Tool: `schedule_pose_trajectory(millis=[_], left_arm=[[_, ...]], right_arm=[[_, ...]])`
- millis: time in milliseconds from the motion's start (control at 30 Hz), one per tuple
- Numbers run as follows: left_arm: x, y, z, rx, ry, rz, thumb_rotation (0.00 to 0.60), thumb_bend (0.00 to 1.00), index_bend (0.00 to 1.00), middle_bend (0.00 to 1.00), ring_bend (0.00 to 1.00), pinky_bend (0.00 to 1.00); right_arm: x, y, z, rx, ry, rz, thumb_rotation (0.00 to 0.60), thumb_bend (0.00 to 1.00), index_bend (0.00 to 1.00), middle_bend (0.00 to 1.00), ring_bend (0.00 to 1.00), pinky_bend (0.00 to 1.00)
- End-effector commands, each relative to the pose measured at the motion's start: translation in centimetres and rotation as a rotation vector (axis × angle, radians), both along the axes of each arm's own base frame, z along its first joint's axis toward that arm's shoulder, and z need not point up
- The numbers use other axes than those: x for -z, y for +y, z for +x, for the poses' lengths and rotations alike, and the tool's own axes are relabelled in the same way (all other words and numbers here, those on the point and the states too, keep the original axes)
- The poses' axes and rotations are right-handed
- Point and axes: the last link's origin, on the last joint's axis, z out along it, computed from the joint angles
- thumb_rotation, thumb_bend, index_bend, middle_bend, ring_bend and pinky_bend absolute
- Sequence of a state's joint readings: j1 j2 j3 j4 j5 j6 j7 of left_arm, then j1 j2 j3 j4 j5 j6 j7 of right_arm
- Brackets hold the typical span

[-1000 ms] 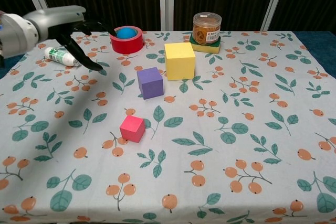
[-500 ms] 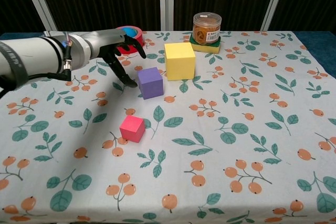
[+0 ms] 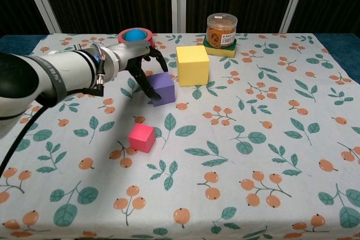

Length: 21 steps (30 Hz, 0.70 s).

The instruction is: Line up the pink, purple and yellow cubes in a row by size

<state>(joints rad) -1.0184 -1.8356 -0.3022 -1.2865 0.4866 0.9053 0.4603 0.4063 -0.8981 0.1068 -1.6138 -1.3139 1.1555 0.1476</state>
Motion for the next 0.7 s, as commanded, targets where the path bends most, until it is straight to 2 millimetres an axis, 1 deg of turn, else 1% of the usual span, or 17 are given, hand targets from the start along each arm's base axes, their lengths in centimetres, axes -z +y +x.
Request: schedule_pose_trajectory(millis=[33,267,333,567,700], left_arm=[[0.42,0.11,-0.04,-0.016,0.004,0.022,0.6,0.05,0.39,0.16,0.12,0.16],[0.79,0.27,-0.2,-0.03,0.003,0.049,0.6,0.07,0.41,0.17,0.12,0.17],[0.82,0.3,-0.23,-0.034,-0.004,0.055,0.6,0.08,0.43,0.17,0.12,0.17],[0.99,0.29,-0.6,-0.043,-0.021,0.071,0.6,0.12,0.55,0.21,0.12,0.17],[0.82,0.35,-0.89,-0.044,-0.029,0.074,0.6,0.14,0.55,0.21,0.12,0.17]], right_arm=[[-0.11,0.02,-0.18,0.003,-0.001,0.001,0.6,0.11,0.0,0.03,0.0,0.03],[-0.05,0.09,-0.41,0.005,-0.006,0.011,0.6,0.11,0.0,0.03,0.0,0.03],[-0.07,0.06,-0.48,0.007,-0.008,0.011,0.6,0.11,0.0,0.03,0.0,0.03],[-0.16,0.08,-0.64,0.011,-0.012,0.01,0.6,0.11,0.0,0.03,0.0,0.03],[-0.26,0.19,-0.75,0.013,-0.015,0.006,0.6,0.11,0.0,0.03,0.0,0.03]])
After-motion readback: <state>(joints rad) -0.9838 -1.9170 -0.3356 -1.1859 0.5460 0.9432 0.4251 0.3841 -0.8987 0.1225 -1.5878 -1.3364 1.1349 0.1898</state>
